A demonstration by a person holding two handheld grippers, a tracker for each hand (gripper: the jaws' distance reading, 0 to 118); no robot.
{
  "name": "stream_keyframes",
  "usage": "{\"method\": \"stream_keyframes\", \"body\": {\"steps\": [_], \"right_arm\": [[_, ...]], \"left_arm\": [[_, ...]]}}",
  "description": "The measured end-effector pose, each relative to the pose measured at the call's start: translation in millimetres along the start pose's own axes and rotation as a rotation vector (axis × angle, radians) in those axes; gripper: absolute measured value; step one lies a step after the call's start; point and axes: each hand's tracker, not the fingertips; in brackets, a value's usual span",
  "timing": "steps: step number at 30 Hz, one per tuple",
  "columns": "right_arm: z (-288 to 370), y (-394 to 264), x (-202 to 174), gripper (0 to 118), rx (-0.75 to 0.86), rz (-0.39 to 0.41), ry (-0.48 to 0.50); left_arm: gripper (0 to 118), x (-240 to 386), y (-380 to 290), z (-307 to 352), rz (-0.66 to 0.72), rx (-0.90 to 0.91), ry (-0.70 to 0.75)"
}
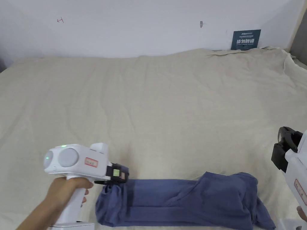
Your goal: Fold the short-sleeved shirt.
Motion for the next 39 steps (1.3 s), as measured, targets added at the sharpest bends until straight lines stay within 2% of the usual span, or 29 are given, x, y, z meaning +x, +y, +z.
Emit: {"method": "stream_keyframes", "body": {"steps": [2,3,7,11,15,17,19,20,21,22,23,24,30,36,38,39], "right_arm": [[2.2,-0.8,4.2,1,0.002,-0.001,-0.004],[3.0,-0.9,5.7,1,0.001,0.000,-0.007],[6.0,-3.6,13.7,1,-0.001,0.001,-0.021],[8.9,-7.0,19.4,1,-0.009,-0.002,-0.034],[9.5,-10.7,24.9,1,-0.014,0.000,-0.045],[9.0,-11.6,27.0,1,-0.017,-0.003,-0.048],[9.0,-11.9,27.9,1,-0.017,-0.005,-0.052],[8.9,-11.9,28.1,1,-0.016,-0.005,-0.052],[8.5,-11.9,28.2,1,-0.017,-0.005,-0.052],[7.9,-11.8,28.1,1,-0.018,-0.006,-0.051],[7.6,-11.6,27.7,1,-0.018,-0.007,-0.049],[7.5,-11.2,27.1,1,-0.018,-0.007,-0.048],[8.1,-8.3,21.2,1,-0.011,-0.003,-0.036],[7.8,-4.5,15.3,1,-0.003,0.001,-0.024],[7.8,-3.2,13.2,1,0.000,0.002,-0.020],[7.8,-2.8,12.5,1,0.001,0.003,-0.018]], "left_arm": [[3,-1.4,-2.7,-2.4,0.003,-0.021,-0.026],[3,44.7,6.5,-51.5,0.000,-0.038,-0.043],[3,69.0,5.8,-94.0,-0.021,-0.100,-0.048],[3,87.9,2.0,-124.9,0.040,-0.118,-0.036],[4,88.6,2.8,-147.8,0.025,-0.114,-0.004],[8,90.2,3.7,-152.7,0.038,-0.111,0.006],[27,99.5,-3.5,-144.7,0.044,-0.094,0.008],[45,102.4,-3.8,-141.3,0.039,-0.077,-0.007],[75,104.2,-3.3,-138.0,0.036,-0.065,-0.015],[95,106.4,-2.7,-134.0,0.032,-0.058,-0.011],[110,105.3,-0.3,-129.2,0.021,-0.044,-0.005],[118,105.9,0.4,-124.2,0.014,-0.025,-0.007],[118,95.1,0.0,-72.5,0.037,0.176,-0.030],[118,65.3,-13.2,-30.2,0.006,0.310,0.133],[108,54.8,-21.8,-23.6,0.031,0.377,0.156],[92,53.0,-27.1,-19.5,0.031,0.392,0.149]]}}
